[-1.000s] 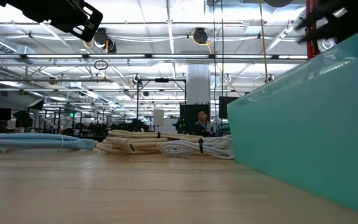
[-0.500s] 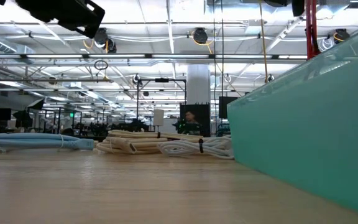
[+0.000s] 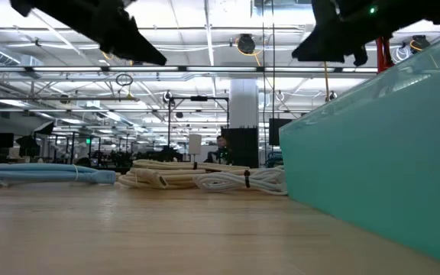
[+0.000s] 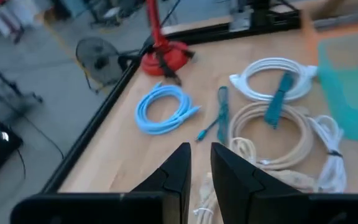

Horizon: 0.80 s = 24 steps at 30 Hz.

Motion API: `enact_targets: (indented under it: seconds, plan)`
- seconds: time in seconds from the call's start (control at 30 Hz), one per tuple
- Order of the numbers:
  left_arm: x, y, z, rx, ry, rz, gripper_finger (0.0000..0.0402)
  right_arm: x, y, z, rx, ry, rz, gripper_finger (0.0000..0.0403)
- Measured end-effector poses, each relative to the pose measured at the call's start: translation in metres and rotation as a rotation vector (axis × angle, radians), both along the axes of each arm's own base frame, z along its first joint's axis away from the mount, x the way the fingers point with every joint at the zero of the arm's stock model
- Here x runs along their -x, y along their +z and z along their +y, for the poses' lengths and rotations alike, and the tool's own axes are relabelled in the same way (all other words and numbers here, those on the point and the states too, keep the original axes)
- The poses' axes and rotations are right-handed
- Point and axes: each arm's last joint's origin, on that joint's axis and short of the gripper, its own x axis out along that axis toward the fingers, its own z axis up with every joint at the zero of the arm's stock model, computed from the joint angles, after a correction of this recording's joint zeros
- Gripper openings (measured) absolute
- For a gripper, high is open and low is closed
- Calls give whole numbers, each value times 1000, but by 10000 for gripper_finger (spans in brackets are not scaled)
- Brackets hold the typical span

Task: Pick & Place USB Port
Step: Put the light blue charger cable into the blue bin

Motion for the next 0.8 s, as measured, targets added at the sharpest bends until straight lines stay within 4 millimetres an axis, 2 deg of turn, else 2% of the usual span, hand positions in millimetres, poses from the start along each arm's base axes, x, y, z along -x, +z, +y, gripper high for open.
enact_targets:
  seconds: [0.17,0.33,0.57,0.8]
  plan:
    - [-1,-1,27,118,30,-11,67,-1,-12,-18,-52,35,40,96]
    - [-1,0,45,141,36,-26,67,1,-23,-36,-160,11,91,96]
    - [1,2,58,111,75,-39,67,12,-39,-62,-321,-149,144,96]
    - [2,0,63,130,104,-28,67,17,-58,-83,-483,-203,219,96]
